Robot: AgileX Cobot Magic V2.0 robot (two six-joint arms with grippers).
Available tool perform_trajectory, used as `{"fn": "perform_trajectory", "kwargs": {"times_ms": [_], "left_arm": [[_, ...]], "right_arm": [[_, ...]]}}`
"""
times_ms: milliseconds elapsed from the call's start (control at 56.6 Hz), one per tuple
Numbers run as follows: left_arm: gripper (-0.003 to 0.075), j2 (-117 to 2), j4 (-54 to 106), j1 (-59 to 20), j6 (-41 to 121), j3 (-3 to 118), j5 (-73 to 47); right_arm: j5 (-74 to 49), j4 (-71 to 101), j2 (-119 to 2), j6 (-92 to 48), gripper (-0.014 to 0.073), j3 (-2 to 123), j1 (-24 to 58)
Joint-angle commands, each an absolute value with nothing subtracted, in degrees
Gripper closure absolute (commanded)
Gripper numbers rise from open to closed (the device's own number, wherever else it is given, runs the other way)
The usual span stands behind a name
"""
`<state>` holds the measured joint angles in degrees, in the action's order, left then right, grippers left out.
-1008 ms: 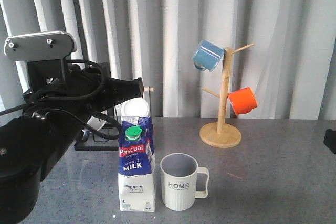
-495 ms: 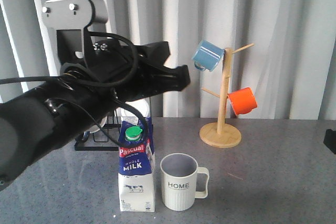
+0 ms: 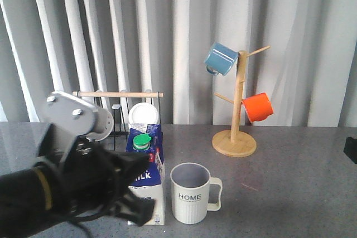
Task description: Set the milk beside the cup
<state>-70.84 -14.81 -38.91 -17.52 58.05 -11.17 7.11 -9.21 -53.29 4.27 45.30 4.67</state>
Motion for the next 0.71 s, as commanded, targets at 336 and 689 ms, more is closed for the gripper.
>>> {"fn": "perform_trajectory", "kwargs": {"times_ms": [336, 689], "left_arm": [[0.0727, -29.5, -4.13, -15.9, -5.1, 21.6, 8.06], [0.0727, -7.42, -5.56, -4.07, -5.32, -0.43, 9.08]], "right_arm": [[11.05, -9.64, -52.81, 3.72, 0.0602, 47.11, 4.39], [11.05, -9.64, -52.81, 3.72, 0.0602, 47.11, 4.39]]}}
